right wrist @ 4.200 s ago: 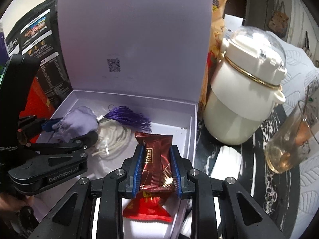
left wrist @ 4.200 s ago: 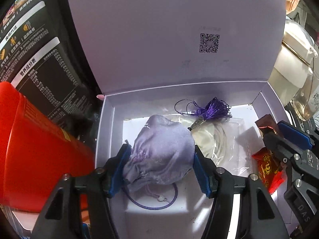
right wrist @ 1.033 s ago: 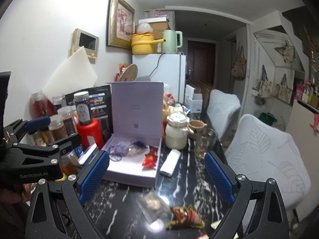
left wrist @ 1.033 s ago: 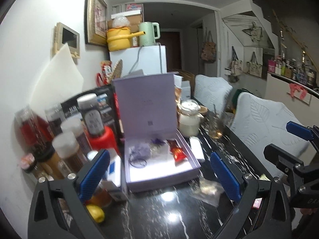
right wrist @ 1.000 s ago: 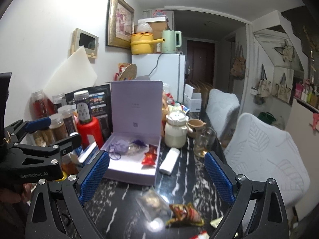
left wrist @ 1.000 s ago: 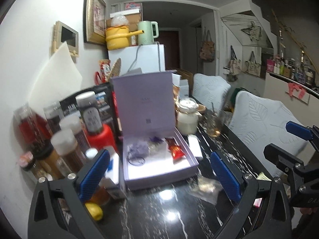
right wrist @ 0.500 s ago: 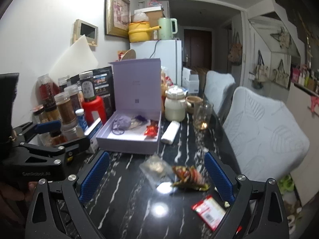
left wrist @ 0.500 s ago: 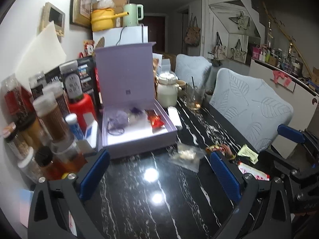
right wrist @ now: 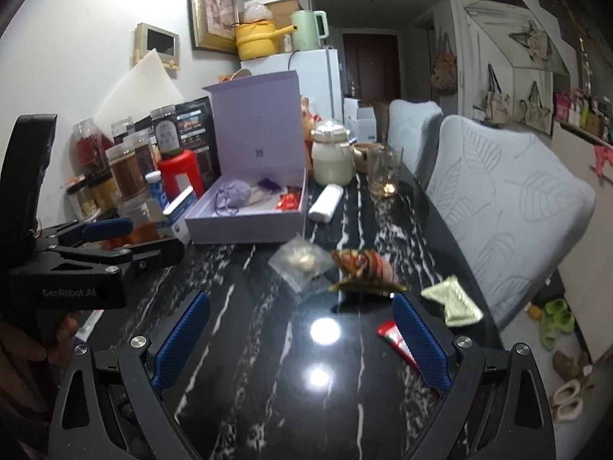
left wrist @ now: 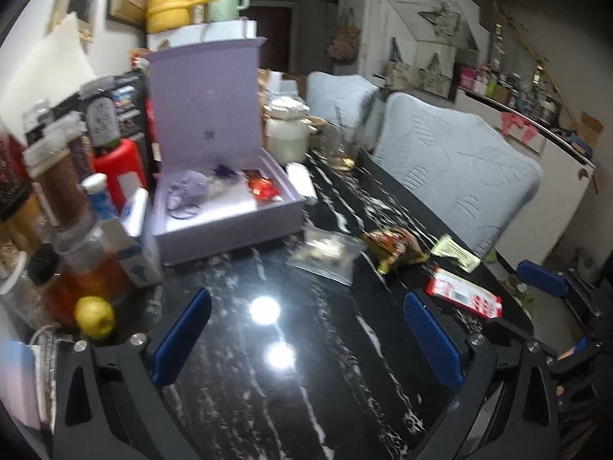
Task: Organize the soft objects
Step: 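Withdraw both grippers from the box back over the table, then grasp the clear zip bag with the left gripper while the right grasps the green sachet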
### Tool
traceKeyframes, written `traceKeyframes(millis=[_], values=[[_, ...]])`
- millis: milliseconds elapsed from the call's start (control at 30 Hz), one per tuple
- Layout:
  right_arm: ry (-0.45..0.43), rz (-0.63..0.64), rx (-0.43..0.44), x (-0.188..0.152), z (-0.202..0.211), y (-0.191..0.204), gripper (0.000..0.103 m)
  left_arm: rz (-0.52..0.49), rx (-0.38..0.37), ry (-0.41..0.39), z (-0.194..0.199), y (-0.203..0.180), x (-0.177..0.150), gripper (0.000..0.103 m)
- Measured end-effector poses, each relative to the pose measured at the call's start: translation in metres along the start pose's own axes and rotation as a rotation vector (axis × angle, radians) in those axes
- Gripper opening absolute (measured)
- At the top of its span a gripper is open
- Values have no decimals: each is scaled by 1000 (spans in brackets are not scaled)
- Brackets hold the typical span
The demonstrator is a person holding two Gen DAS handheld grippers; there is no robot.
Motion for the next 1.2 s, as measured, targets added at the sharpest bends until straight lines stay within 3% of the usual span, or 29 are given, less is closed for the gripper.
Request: traceKeyframes(millis=[233, 600, 1200], values=[[19, -14, 2, -22, -4, -9, 97, 10, -70, 24, -19, -16, -9, 102], [54, -41, -22, -44, -26, -43, 97, 1, -61, 78, -65, -35, -15, 102], [143, -151, -120, -36, -79, -125, 97, 32, -37, 156, -152, -40, 10, 102]])
Point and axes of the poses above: each gripper's, at about its wrist camera, not at the fingertips, and z roughly against the way its jaws point, y to its left, x to its top, the point moved 6 cm from there along -z, roughly the way its jaws point, and after that the axes turned 4 degrees about -y, right-handed, at the moved point
